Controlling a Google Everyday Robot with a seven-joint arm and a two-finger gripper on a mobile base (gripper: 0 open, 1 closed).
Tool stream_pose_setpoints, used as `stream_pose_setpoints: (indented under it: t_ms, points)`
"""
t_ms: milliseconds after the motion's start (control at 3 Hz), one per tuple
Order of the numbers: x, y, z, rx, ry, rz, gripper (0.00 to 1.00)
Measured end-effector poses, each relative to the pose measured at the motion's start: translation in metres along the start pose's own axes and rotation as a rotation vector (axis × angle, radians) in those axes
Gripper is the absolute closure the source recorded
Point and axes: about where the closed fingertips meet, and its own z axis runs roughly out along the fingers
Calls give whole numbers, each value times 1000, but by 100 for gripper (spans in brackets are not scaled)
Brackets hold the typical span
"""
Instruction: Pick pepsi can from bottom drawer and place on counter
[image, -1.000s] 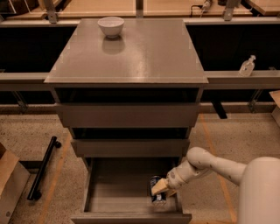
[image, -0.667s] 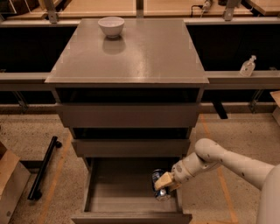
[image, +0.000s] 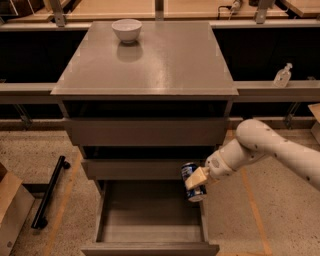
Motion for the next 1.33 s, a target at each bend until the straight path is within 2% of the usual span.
stream_pose_setpoints:
  t_ms: [333,667,1333]
  points:
    - [-40,37,-81,137,-84,-75,100]
    - [-49,46,-97,156,-109,-93,100]
    - [-48,52,-95,168,-87,-98,100]
